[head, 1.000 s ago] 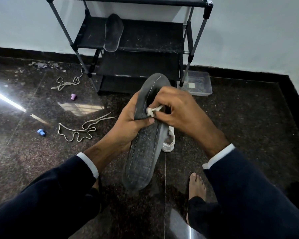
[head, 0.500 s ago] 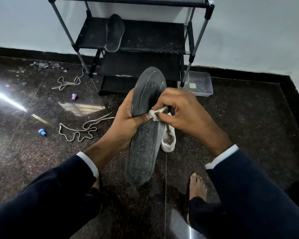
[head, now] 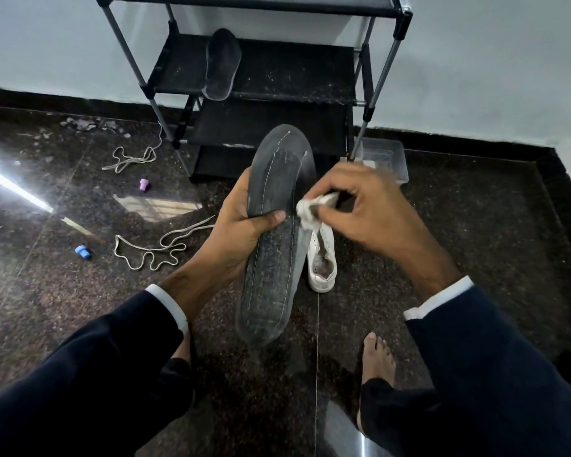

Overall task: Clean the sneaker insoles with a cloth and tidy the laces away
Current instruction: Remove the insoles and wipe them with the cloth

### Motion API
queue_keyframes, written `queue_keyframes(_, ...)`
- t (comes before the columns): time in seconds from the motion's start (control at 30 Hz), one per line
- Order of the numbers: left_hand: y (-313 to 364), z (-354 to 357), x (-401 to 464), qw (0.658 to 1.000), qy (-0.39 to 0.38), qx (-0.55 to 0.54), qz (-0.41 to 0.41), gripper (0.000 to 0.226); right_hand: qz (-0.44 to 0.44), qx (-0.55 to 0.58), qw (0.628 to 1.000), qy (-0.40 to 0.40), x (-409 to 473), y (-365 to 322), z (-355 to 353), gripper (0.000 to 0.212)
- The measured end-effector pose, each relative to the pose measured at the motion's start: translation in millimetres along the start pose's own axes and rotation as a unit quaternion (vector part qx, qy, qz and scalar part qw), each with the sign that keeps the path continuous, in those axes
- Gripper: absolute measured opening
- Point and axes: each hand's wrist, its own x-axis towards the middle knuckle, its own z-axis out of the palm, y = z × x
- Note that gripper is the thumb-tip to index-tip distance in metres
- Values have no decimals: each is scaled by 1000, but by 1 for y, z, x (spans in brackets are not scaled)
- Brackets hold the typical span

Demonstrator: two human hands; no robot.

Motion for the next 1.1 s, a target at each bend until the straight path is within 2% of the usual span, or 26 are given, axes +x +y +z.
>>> queue_keyframes(0.03,0,0,0,1000,1,-1,1,60,-14,-2,999,-38,-1,-1,5,14)
queue_keyframes(0.1,0,0,-1,1000,1,-10,0,60,-37,-23,998,-40,1,1,11,12)
queue_keyframes(0.3,2,2,-3,999,-11,-31,-3,67,-3,-61,992,106,4,12,8,8)
queue_keyframes(0.4,3,1,-1,1000,-3,-27,0,67,26,-16,987,156,2,14,1,12)
queue_keyframes(0.43,3,1,-1,1000,3,-23,3,67,29,11,990,139,2,13,-3,13)
queue_keyframes(0.5,3,1,-1,1000,11,-15,7,65,25,55,997,46,0,8,-4,14)
queue_keyframes(0.57,2,3,-2,1000,8,-9,12,64,1,42,999,-26,-1,2,3,13)
queue_keyframes(0.67,3,1,-1,1000,0,-22,14,64,-23,-7,1000,10,2,2,10,8)
queue_keyframes(0.8,4,1,-2,1000,-10,-20,12,64,-2,-73,994,81,3,8,8,8)
queue_keyframes(0.93,3,2,-2,1000,3,-10,12,65,10,-46,989,140,1,9,1,11)
queue_keyframes(1.03,2,1,-2,1000,9,-1,19,63,-28,-20,998,61,-1,5,2,12)
queue_keyframes(1.1,2,1,-2,1000,7,11,22,61,-59,-70,996,2,-1,2,9,12)
